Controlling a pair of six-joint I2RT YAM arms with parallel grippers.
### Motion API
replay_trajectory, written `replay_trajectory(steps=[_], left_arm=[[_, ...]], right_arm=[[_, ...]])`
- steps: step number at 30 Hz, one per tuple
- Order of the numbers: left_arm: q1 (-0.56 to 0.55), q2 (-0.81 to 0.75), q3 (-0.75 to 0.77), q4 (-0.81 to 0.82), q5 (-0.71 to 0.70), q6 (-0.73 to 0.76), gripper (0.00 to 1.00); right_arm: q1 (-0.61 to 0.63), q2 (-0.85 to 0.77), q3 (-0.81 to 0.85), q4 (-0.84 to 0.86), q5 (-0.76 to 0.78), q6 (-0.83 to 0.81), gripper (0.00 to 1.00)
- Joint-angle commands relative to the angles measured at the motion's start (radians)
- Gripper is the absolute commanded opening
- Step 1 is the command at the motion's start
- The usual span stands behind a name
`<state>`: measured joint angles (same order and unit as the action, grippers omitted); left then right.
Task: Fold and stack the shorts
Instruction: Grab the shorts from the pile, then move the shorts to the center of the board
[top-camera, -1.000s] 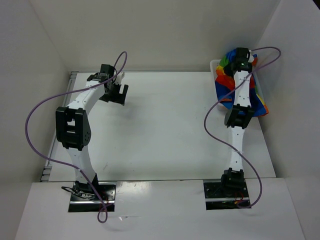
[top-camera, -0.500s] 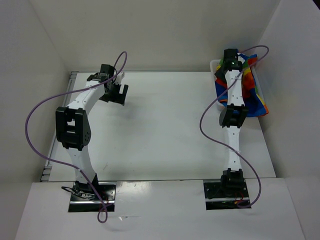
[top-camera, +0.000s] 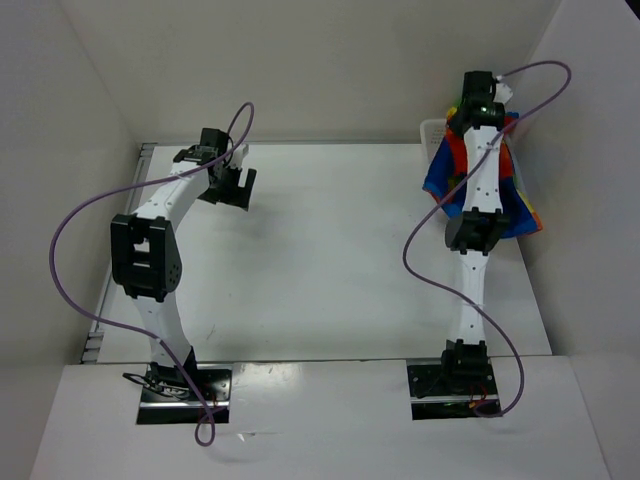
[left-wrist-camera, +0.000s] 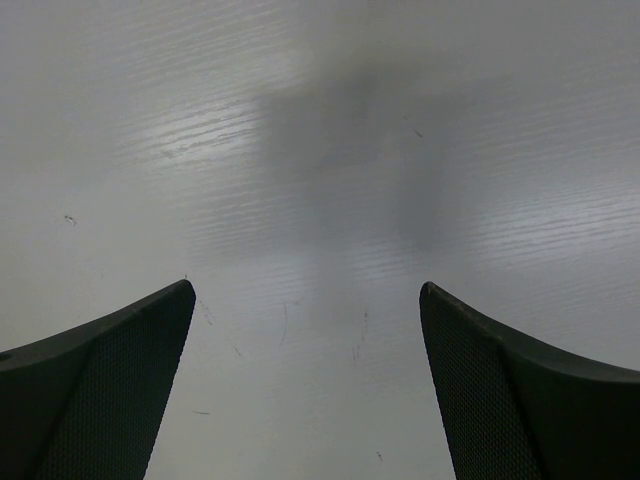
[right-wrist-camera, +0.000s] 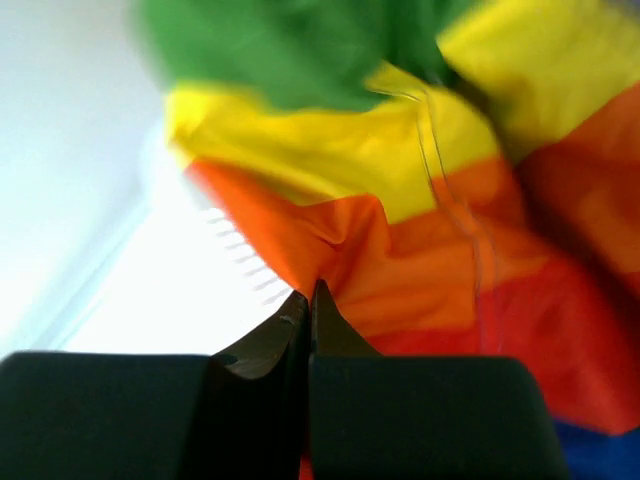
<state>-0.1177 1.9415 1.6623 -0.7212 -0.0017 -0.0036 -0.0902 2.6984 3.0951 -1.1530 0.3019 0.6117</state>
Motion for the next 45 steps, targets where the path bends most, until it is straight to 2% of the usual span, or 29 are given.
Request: replay_trajectory(steps=[1, 3, 7, 10, 13, 17, 18, 21, 22, 23, 24, 27, 28, 33, 35, 36, 37, 38, 39, 40, 42, 43, 44, 45], left_arm=[[0.003, -0.070, 0.019, 0.019, 0.020, 0.004, 1.00], [0.015, -0.082, 0.019, 0.019, 0.048, 0.004, 1.00], [0.039, -0.142, -0.005, 0.019, 0.075, 0.004, 1.00], [0.050, -0.206, -0.030, 0.028, 0.100, 0.004, 1.00], [0.073, -0.269, -0.075, 0.037, 0.140, 0.004, 1.00], [0.099, -0.326, -0.104, 0.037, 0.151, 0.004, 1.00], [0.099, -0.346, -0.116, 0.037, 0.151, 0.004, 1.00], [0.099, -0.371, -0.116, 0.037, 0.120, 0.004, 1.00], [0.099, -0.381, -0.116, 0.026, 0.111, 0.004, 1.00], [0.108, -0.381, -0.116, 0.016, 0.083, 0.004, 1.00], [0.108, -0.395, -0.087, 0.016, 0.072, 0.004, 1.00], [0.138, -0.440, -0.064, 0.002, 0.039, 0.004, 1.00], [0.153, -0.450, -0.055, 0.002, 0.025, 0.004, 1.00], [0.196, -0.535, -0.099, 0.048, 0.046, 0.004, 1.00], [0.196, -0.545, -0.108, 0.069, 0.075, 0.004, 1.00], [0.196, -0.546, -0.108, 0.069, 0.092, 0.004, 1.00], [0.196, -0.535, -0.108, 0.051, 0.106, 0.004, 1.00], [0.196, -0.535, -0.117, 0.051, 0.106, 0.004, 1.00], [0.196, -0.535, -0.131, 0.051, 0.136, 0.004, 1.00], [0.196, -0.535, -0.169, 0.051, 0.149, 0.004, 1.00], [0.196, -0.545, -0.219, 0.051, 0.175, 0.004, 1.00], [0.185, -0.556, -0.246, 0.051, 0.205, 0.004, 1.00], [0.185, -0.584, -0.277, 0.060, 0.219, 0.004, 1.00], [0.176, -0.601, -0.345, 0.060, 0.250, 0.004, 1.00]], right_arm=[[0.020, -0.270, 0.042, 0.119, -0.075, -0.055, 0.00], [0.035, -0.369, 0.042, 0.176, -0.174, -0.095, 0.00], [0.090, -0.511, 0.042, 0.213, -0.273, -0.133, 0.00], [0.154, -0.609, 0.042, 0.213, -0.335, -0.185, 0.00], [0.274, -0.705, 0.028, 0.222, -0.359, -0.219, 0.00], [0.348, -0.752, 0.043, 0.196, -0.458, -0.147, 0.00], [0.398, -0.752, 0.043, 0.184, -0.483, -0.133, 0.00], [0.537, -0.732, 0.043, 0.075, -0.425, -0.124, 0.02], [0.567, -0.721, 0.043, 0.044, -0.416, -0.124, 0.06], [0.596, -0.710, 0.043, -0.027, -0.379, -0.124, 0.16], [0.647, -0.701, 0.043, -0.060, -0.362, -0.124, 0.44], [0.716, -0.701, 0.019, -0.149, -0.209, -0.133, 0.91], [0.746, -0.739, -0.037, -0.149, -0.181, -0.121, 1.00], [0.747, -0.948, -0.263, -0.149, 0.012, -0.041, 1.00], [0.747, -1.032, -0.421, -0.149, 0.081, 0.005, 1.00], [0.747, -1.130, -0.491, -0.124, 0.092, 0.014, 1.00], [0.747, -1.190, -0.682, -0.091, 0.092, 0.014, 1.00], [0.747, -1.256, -0.798, -0.047, 0.083, 0.014, 1.00], [0.747, -1.398, -0.917, 0.004, 0.071, 0.014, 1.00], [0.747, -1.464, -1.152, 0.107, 0.047, 0.014, 0.97], [0.747, -1.572, -1.352, 0.192, 0.002, 0.060, 0.89], [0.747, -1.636, -1.506, 0.246, -0.018, 0.075, 0.85], [0.747, -1.660, -1.579, 0.275, -0.062, 0.086, 0.69], [0.747, -1.696, -1.713, 0.306, -0.082, 0.114, 0.62]])
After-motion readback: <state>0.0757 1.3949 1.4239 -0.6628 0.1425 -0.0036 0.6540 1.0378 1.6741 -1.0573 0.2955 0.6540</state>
